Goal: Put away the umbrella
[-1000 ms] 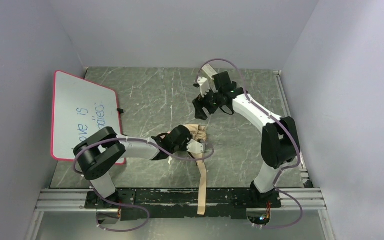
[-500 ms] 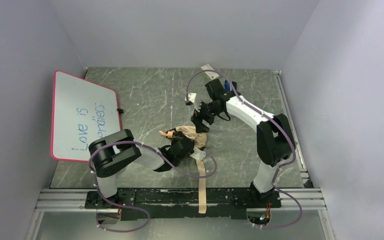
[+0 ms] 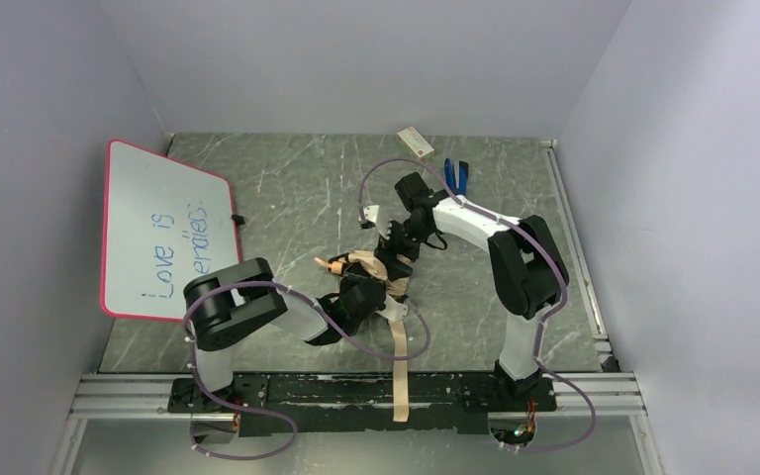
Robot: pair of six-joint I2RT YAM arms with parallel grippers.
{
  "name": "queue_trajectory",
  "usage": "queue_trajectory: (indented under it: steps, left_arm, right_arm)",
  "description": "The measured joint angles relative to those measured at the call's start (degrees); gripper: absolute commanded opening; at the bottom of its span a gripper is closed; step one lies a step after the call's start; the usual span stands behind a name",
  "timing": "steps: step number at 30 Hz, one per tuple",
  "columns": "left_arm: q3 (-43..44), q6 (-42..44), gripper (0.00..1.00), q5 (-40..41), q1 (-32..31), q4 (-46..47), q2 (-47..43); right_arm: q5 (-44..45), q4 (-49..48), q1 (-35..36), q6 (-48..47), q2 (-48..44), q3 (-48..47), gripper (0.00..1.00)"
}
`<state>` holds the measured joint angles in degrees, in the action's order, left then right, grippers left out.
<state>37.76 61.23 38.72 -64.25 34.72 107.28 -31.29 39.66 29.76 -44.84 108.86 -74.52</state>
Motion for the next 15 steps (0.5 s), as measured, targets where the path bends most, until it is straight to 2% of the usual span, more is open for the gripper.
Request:
queue_trajectory:
  steps: [1,3,6,9,12,15]
  left_arm:
    - [0.0,0.0,0.05,0.04,-0.04,-0.09,-0.02]
    - [0.0,-0.02,0.12,0.04,-0.11,-0.28,-0.02]
    - [-0.02,-0.09,0.33,0.0,-0.2,-0.42,-0.02]
    - [-0.39,-0.33,0.49,-0.09,-0.55,-0.13,-0.52]
    - [-1.51,-0.94,0.62,-0.31,-0.76,-0.02,-2.71]
    - [-2.62,-2.78,0.72,-0.98,-0.96,-1.53,-7.28]
  right_arm:
    - [0.0,-0.17,0.04,0.07,0.26,0.07,0.69]
    - [-0.24,-0.22,0.07,0.59,0.9,0.09,0.61]
    - [-1.09,0.09,0.2,1.46,1.62,0.26,0.45]
    - [-1.31,0.11,0.17,2.19,1.53,0.57,0.31]
    - [-1.05,-0.9,0.17,2.69,0.9,1.46,0.23]
    - [-0.79,-2.4,0.17,3.08,0.04,2.71,0.18]
